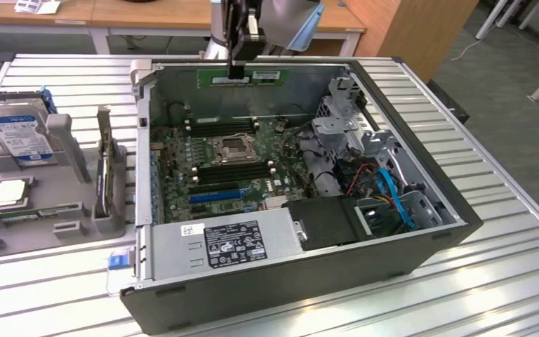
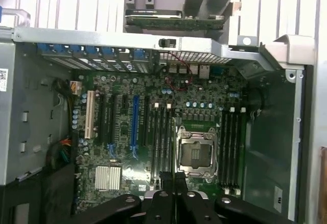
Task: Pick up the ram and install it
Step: 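Pick up the ram and move it above insertion slot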
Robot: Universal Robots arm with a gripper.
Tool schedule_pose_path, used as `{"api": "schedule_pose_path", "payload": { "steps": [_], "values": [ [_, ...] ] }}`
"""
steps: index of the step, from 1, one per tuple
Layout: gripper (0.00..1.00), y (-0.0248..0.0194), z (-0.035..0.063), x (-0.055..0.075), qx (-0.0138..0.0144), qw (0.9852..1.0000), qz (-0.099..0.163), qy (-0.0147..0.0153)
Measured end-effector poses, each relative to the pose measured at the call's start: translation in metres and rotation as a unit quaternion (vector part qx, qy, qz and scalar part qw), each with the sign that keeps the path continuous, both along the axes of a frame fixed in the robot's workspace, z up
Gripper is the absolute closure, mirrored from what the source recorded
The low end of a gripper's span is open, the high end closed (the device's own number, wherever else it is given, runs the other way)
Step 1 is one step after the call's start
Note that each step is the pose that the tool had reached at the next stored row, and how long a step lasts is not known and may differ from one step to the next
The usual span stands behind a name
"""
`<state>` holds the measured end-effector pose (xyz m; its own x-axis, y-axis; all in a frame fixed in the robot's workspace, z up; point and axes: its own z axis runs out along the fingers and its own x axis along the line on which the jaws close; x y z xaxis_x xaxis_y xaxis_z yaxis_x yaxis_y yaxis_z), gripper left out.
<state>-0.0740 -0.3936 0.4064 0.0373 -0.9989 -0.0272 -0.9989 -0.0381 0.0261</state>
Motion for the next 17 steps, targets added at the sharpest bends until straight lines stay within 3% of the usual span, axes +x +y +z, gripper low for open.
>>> {"api": "schedule_pose_path", "payload": {
  "steps": [2,3,13,17],
  "values": [
    [0.88,0.0,0.0,0.0,0.0184,0.9998,0.0,-0.0006],
    [0.88,-0.0002,0.0,0.0,0.0229,0.9997,-0.001,-0.0006],
    [0.88,-0.0003,-0.0019,0.0,0.0229,0.9997,-0.001,-0.0006],
    [0.88,-0.0002,-0.0022,0.0001,0.023,0.9993,-0.029,-0.0013]
  ]
}}
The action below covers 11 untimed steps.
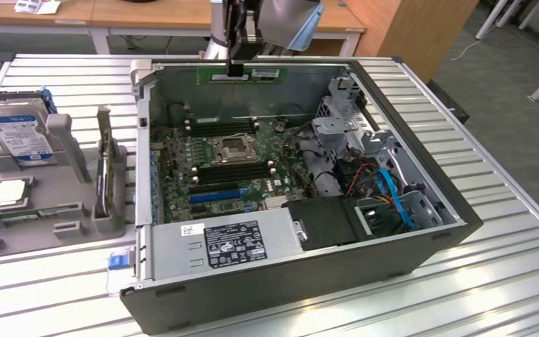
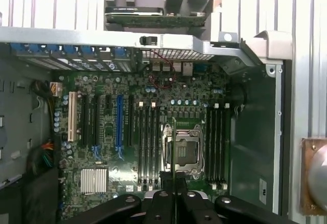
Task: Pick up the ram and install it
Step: 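Pick up the ram and move it above insertion slot, then insert the ram into the slot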
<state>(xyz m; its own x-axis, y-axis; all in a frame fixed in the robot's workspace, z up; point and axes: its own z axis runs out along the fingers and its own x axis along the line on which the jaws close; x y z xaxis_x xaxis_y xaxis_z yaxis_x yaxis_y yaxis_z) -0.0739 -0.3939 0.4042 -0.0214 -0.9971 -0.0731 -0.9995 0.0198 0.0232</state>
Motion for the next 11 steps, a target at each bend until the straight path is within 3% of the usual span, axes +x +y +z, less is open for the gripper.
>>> {"api": "schedule_pose_path", "payload": {
  "steps": [11],
  "values": [
    [0.88,0.0,0.0,-0.0001,0.0,1.0,-0.007,0.0]
  ]
}}
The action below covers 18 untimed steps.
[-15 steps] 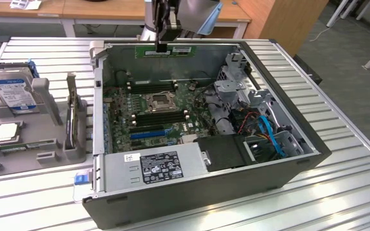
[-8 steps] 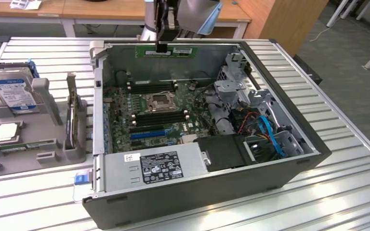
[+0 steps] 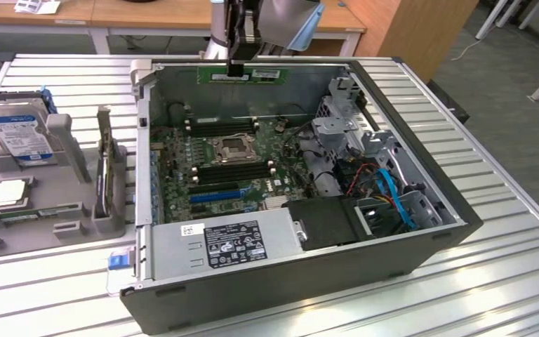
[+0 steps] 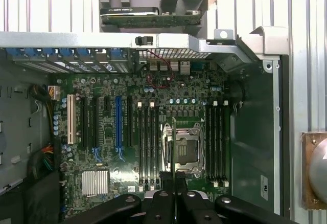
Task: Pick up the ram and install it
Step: 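Insert the ram into the slot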
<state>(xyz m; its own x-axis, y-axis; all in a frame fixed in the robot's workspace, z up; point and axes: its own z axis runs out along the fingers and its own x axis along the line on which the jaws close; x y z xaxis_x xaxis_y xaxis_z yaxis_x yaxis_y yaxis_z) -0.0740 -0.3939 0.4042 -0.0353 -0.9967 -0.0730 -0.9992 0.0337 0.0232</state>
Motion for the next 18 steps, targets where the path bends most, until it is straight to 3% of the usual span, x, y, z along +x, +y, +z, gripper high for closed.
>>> {"api": "schedule_pose_path", "payload": {
  "steps": [6,18],
  "values": [
    [0.88,0.0,-0.0017,0.0,0.0,1.0,0.0,0.0],
    [0.88,0.0,-0.0234,0.0,0.0,1.0,0.0,0.0]
  ]
}}
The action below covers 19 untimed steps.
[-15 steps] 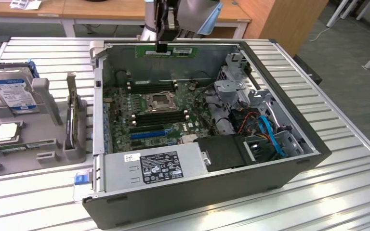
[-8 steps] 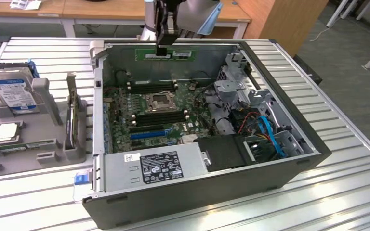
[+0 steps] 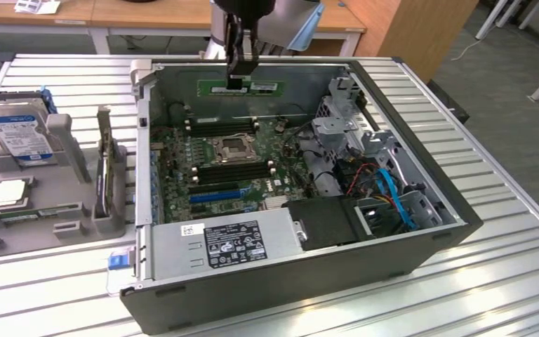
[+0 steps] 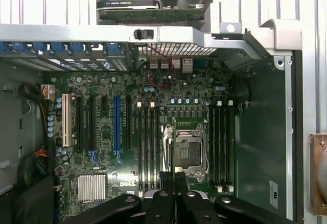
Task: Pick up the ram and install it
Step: 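Insert the ram into the slot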
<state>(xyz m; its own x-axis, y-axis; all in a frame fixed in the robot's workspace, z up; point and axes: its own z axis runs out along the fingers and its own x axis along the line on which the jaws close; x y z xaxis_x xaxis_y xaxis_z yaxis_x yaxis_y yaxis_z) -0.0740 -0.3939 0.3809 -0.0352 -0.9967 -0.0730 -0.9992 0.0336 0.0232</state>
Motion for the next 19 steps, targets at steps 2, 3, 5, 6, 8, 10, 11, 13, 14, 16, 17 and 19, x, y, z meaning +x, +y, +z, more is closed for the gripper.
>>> {"api": "schedule_pose_path", "payload": {
  "steps": [2,3,5,6,8,10,11,13,14,16,17,19],
  "values": [
    [0.88,0.0,-0.0037,0.0,0.0,1.0,0.0,0.0],
    [0.88,0.0,-0.0055,0.0,0.0,1.0,0.0,0.0],
    [0.88,0.0,-0.009,0.0,0.0,1.0,0.0,0.0],
    [0.88,0.0,-0.0109,0.0,0.0,1.0,0.0,0.0],
    [0.88,0.0,-0.0146,0.0,0.0,1.0,0.0,0.0],
    [0.88,0.0,-0.0182,0.0,0.0,1.0,0.0,0.0],
    [0.88,0.0,-0.02,0.0,0.0,1.0,0.0,0.0],
    [0.88,0.0,-0.0235,0.0,0.0,1.0,0.0,0.0],
    [0.88,0.0,-0.0255,0.0,0.0,1.0,0.0,0.0],
    [0.88,0.0,-0.0292,0.0,0.0,1.0,0.0,0.0],
    [0.88,0.0,-0.031,0.0,0.0,1.0,0.0,0.0],
    [0.88,0.0,-0.0345,0.0,0.0,1.0,0.0,0.0]
  ]
}}
